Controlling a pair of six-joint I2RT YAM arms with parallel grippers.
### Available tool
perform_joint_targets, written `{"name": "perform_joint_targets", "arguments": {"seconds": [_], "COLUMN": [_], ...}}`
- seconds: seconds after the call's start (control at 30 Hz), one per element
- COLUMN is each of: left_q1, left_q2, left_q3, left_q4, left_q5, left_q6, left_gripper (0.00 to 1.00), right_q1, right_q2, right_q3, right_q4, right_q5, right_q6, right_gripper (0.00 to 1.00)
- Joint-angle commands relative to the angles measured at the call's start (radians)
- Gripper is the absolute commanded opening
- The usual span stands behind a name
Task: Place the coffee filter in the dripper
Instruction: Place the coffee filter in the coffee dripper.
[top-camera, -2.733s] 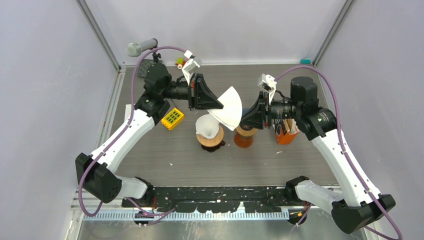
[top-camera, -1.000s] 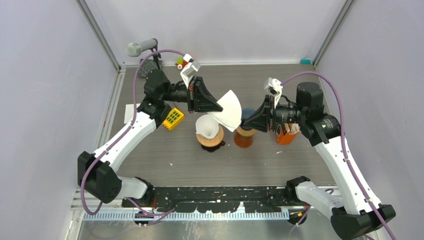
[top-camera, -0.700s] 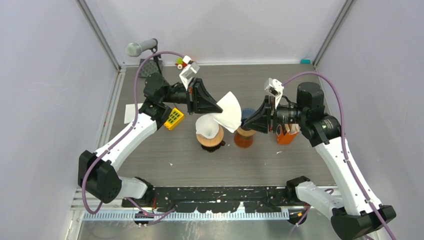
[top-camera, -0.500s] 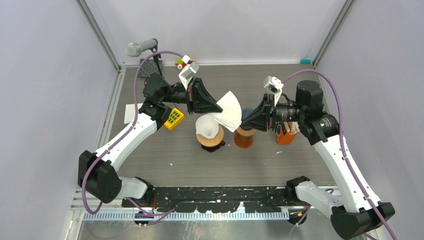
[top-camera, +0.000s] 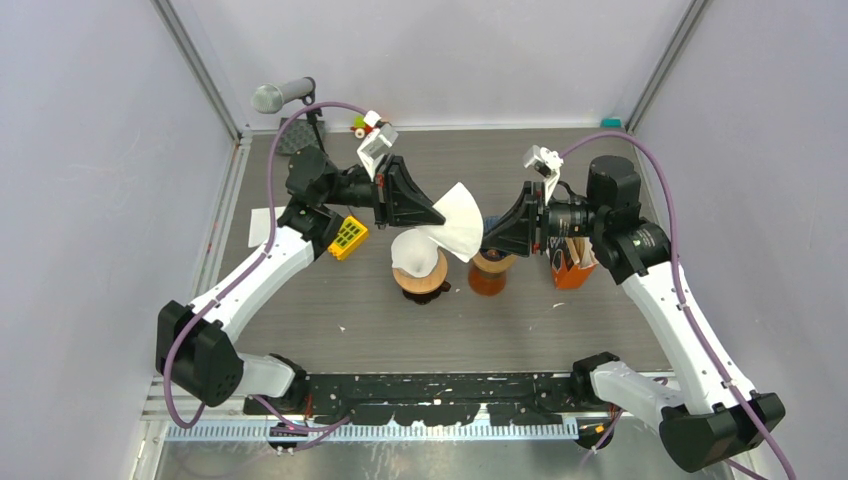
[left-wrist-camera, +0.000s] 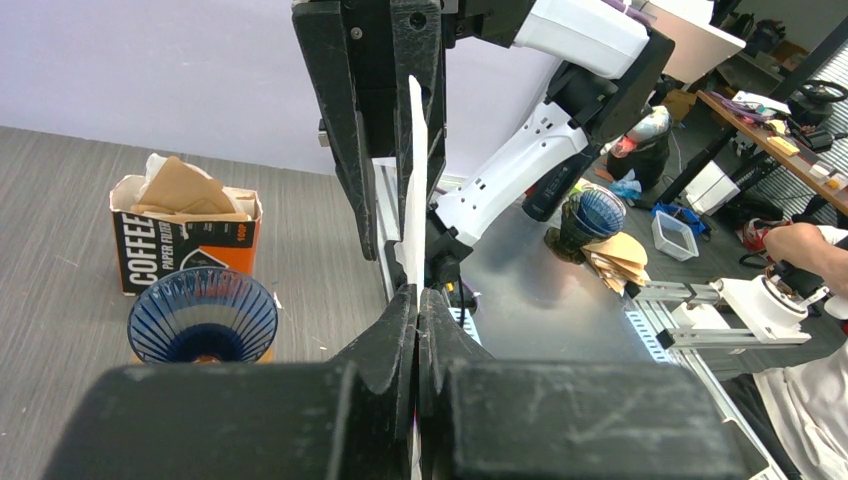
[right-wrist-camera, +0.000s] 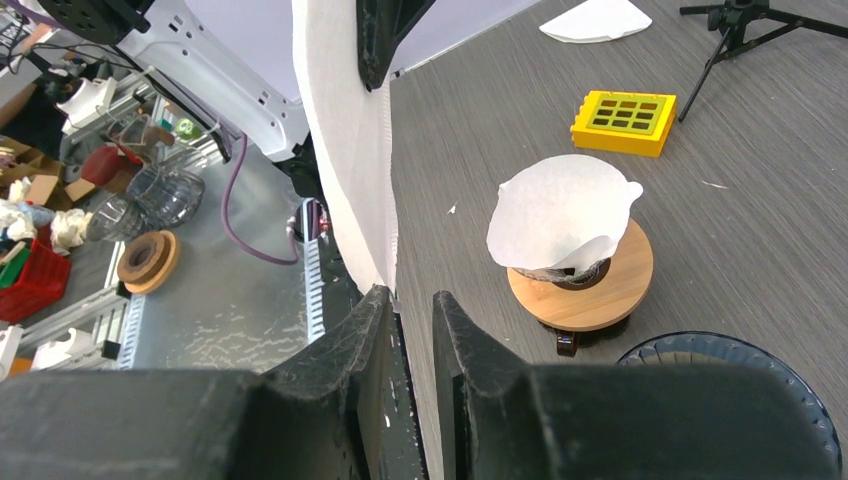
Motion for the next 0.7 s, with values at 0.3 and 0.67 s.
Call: {"name": "perform_joint_targets", "arguments": {"seconds": [0.3,0.67], "left_q1": [0.005,0.003], "left_q2": [-0.009,0.003], "left_q3": [0.000,-0.007], "left_q4": [0.048,0.048], "left_q5": [-0.006,-0.020], "left_q6": [-0.001,0.001], "left_gripper": [0.00,0.00], "right_q1": [-0.005,0.025], "right_q2": [-0.003,0.048], "right_q3": [-0.008,0.024], "right_q4": [0.090,0.140], "right_q5": [-0.033,-0.022], "right_q6": [0.053,0.105], "right_gripper": [0.28,0.27]}}
